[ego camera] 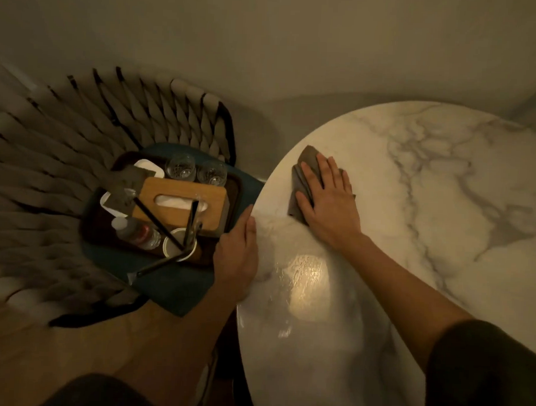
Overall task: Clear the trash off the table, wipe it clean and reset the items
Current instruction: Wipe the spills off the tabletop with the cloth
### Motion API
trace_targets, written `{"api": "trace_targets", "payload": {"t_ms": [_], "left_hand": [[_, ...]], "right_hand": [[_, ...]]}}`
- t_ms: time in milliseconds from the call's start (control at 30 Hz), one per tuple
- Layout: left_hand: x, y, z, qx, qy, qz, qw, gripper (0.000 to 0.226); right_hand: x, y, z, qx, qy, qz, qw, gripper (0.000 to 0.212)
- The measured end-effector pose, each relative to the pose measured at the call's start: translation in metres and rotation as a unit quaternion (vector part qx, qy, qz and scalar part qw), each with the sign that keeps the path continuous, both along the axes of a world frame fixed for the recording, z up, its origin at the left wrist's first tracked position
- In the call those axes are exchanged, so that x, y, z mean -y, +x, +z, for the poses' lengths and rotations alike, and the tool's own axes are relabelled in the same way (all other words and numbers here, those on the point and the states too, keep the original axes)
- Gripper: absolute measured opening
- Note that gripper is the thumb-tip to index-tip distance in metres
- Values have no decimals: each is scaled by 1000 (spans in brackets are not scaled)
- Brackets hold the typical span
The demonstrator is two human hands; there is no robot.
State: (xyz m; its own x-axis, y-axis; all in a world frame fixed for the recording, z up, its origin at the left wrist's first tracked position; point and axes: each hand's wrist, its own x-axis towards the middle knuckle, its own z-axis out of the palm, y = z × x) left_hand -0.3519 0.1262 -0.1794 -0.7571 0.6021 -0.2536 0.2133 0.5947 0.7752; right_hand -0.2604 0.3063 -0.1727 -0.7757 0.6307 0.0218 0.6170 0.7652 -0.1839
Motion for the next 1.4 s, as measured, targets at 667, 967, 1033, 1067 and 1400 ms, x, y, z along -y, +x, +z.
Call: {"api": "trace_targets", "payload": {"t_ms": [667,967,1033,1067,1400], "left_hand": [[-6,-3,6,0,2,107,994,43],[58,64,-3,55,54,202,976,41],[78,91,-2,47,-33,150,987,41],[85,105,2,23,-87,127,988,44],[110,155,6,23,43,246,968,46]], "right_hand": [[17,-8,1,14,8,194,981,57],[93,35,-10,23,-25,256,966,63],[113,61,-7,37,-47,299,952,63],[125,77,-4,36,-63,320,945,63],[76,88,7,49,-29,390,919,59]]}}
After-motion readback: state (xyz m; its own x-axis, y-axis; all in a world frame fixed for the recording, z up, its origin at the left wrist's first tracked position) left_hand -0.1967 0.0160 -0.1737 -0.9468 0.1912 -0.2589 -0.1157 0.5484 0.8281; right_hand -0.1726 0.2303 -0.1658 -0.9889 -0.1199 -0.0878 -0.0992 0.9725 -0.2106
